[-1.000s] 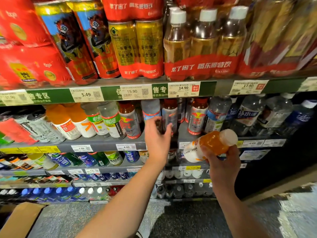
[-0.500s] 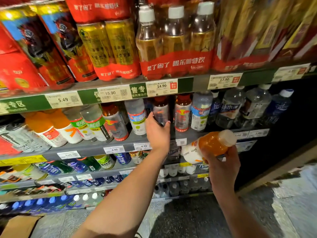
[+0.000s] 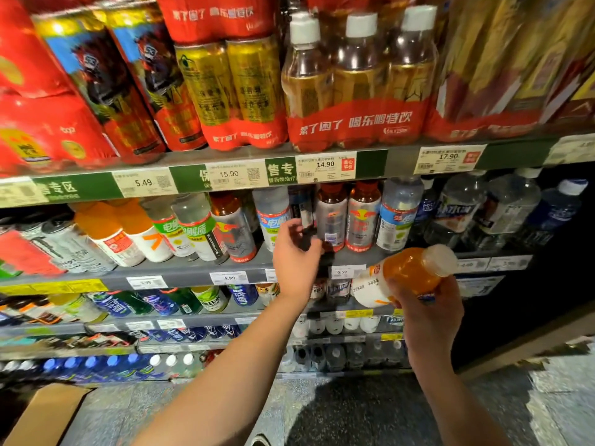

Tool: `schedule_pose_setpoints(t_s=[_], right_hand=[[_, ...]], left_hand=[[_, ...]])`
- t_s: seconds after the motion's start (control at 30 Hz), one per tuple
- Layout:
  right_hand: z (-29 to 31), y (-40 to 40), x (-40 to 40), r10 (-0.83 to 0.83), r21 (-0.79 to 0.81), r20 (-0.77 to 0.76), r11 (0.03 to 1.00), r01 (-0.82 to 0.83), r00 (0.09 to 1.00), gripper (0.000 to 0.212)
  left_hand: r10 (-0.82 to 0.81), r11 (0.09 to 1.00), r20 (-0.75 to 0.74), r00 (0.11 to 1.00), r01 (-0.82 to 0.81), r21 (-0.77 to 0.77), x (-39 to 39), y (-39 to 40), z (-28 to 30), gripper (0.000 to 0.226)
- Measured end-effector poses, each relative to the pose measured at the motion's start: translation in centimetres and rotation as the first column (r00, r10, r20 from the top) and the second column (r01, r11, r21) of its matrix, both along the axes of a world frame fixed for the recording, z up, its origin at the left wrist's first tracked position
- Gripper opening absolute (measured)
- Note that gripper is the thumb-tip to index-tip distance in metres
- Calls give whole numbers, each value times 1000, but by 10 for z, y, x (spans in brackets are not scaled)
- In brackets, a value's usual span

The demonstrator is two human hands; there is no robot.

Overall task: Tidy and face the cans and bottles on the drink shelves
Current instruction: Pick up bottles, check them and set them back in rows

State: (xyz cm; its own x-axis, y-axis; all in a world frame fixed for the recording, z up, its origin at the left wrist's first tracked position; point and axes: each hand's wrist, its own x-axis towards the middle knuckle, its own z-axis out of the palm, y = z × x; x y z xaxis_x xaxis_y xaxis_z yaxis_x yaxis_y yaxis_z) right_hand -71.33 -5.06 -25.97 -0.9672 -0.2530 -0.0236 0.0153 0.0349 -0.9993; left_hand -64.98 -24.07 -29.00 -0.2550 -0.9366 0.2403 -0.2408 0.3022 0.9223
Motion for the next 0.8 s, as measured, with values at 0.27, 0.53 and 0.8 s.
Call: schedule_pose_setpoints(t_s=[0.27,0.53,0.8], right_hand=[[2,-36,22,87,21,-55,996,-86,995,73],[10,-57,55,82,63,-102,995,-76,991,77],[11,-60,75,-33,77,-88,996,40,996,75]], left_hand=[[425,900,-88,901,-431,-64,76,-46,-8,58],[384,920,8,923,-384,74,65,-55,-13,83],[201,964,75,977,-211,159,65,-77,-21,79]])
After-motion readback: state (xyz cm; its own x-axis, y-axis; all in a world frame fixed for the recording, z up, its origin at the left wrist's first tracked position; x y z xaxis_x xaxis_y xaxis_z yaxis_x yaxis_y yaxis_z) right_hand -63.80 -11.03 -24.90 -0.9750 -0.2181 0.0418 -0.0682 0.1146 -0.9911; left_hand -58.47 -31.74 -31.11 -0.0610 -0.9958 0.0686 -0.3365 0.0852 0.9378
